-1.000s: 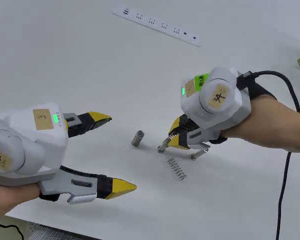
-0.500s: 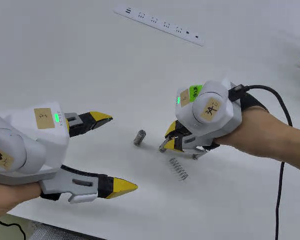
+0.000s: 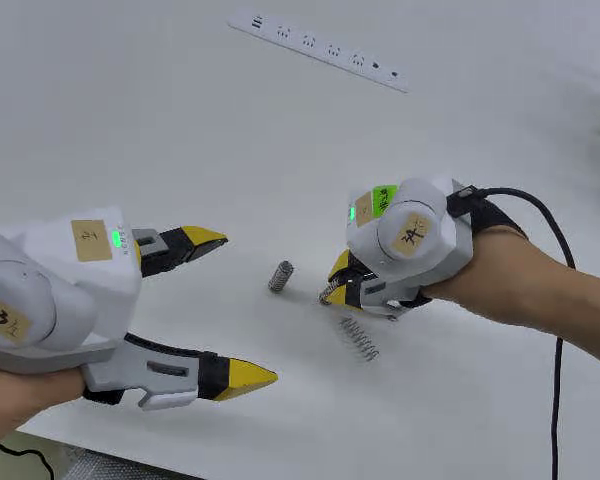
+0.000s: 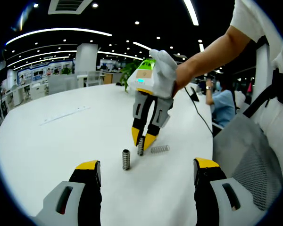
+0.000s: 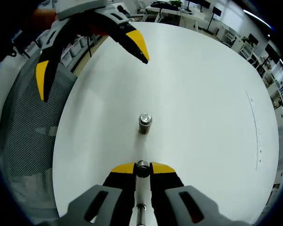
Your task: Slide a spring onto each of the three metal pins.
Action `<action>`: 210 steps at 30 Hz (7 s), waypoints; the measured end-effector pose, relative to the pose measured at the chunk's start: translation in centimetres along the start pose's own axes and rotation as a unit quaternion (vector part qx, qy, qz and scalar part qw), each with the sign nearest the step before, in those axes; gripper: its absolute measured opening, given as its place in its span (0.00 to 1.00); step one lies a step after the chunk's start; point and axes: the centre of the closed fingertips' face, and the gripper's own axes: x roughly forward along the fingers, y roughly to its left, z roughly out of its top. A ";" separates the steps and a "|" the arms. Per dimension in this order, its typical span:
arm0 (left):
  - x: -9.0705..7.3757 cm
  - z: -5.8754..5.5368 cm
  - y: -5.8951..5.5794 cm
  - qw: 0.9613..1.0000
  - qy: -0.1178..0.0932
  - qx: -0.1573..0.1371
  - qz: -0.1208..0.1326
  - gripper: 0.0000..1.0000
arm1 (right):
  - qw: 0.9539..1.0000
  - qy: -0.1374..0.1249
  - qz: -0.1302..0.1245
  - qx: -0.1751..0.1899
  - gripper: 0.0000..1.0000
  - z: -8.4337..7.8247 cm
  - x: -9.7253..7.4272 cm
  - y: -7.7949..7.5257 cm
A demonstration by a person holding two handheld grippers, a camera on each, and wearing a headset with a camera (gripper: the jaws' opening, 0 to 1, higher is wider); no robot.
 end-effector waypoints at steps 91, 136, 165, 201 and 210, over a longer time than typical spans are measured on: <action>1.3 3.5 -2.2 0.967 0.137 0.212 -0.038 0.67 | 0.925 -0.255 -0.132 0.247 0.72 -8.2 -11.9 5.3; 14.0 -4.5 -5.5 0.880 0.308 0.351 -0.089 0.30 | 0.897 -0.269 -0.158 0.313 0.70 -12.2 -11.5 8.7; 13.8 -5.2 -6.0 0.894 0.324 0.298 -0.083 0.12 | 0.889 -0.275 -0.169 0.325 0.70 -12.6 -11.9 8.7; 11.9 -6.4 -6.6 0.923 0.302 0.221 -0.094 0.19 | 0.888 -0.276 -0.171 0.326 0.69 -12.2 -11.8 8.8; 11.1 -6.6 -5.6 0.925 0.303 0.215 -0.081 0.17 | 0.888 -0.275 -0.170 0.326 0.69 -12.3 -11.8 8.8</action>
